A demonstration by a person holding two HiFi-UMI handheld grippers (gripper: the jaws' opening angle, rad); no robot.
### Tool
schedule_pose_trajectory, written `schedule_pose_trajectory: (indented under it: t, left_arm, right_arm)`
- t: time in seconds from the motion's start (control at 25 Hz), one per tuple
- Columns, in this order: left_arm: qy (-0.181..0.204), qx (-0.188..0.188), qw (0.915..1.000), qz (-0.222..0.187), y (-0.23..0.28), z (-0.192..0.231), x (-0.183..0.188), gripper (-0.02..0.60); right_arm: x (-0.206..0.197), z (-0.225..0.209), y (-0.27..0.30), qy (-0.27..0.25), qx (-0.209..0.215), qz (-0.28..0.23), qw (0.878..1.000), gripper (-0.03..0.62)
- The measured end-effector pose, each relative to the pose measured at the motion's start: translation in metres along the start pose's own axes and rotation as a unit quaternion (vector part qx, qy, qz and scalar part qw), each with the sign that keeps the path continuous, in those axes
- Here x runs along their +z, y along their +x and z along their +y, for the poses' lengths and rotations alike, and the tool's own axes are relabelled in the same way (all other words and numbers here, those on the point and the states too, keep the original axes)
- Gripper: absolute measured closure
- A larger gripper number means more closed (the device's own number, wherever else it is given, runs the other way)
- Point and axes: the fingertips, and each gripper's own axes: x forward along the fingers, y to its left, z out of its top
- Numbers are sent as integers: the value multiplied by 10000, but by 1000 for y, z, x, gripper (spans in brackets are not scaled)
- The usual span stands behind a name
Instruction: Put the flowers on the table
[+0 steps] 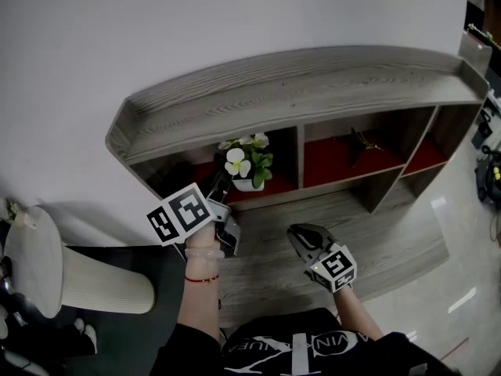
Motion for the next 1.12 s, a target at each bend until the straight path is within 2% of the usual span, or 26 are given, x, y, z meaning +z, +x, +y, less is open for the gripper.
schedule_pose_trajectory:
  t: [0.16, 0.28, 0.56, 0.8, 0.88, 1.0, 1.12]
  left_arm:
    - [118, 20, 9999, -72, -6, 2, 0, 546]
    - [83, -72, 9999, 50, -10, 2, -5, 546]
    - [-118, -339, 9990, 255, -17, 3, -19, 546]
    - [-292, -512, 9982, 88, -27, 2, -22, 546]
    - [-126, -556, 9984, 43, -31, -1, -24, 556]
    - [568, -608, 9964, -172, -39, -6, -26, 576]
    - [1189, -771, 9886, -515, -50, -13, -29, 577]
  right_arm:
    - [-2, 2, 3, -6, 50, 52, 10000, 551]
    - [-2, 5, 7, -30, 125, 91, 9999, 553]
    - [0, 17, 16, -92, 336, 145, 9993, 551]
    - [-3, 21, 20, -161, 433, 230, 9987, 553]
    - [-2, 21, 20, -188, 434, 229, 9986, 556]
    - [1, 18, 20, -193, 374, 199, 9989, 579]
    - [3, 17, 20, -207, 358, 194, 9990, 585]
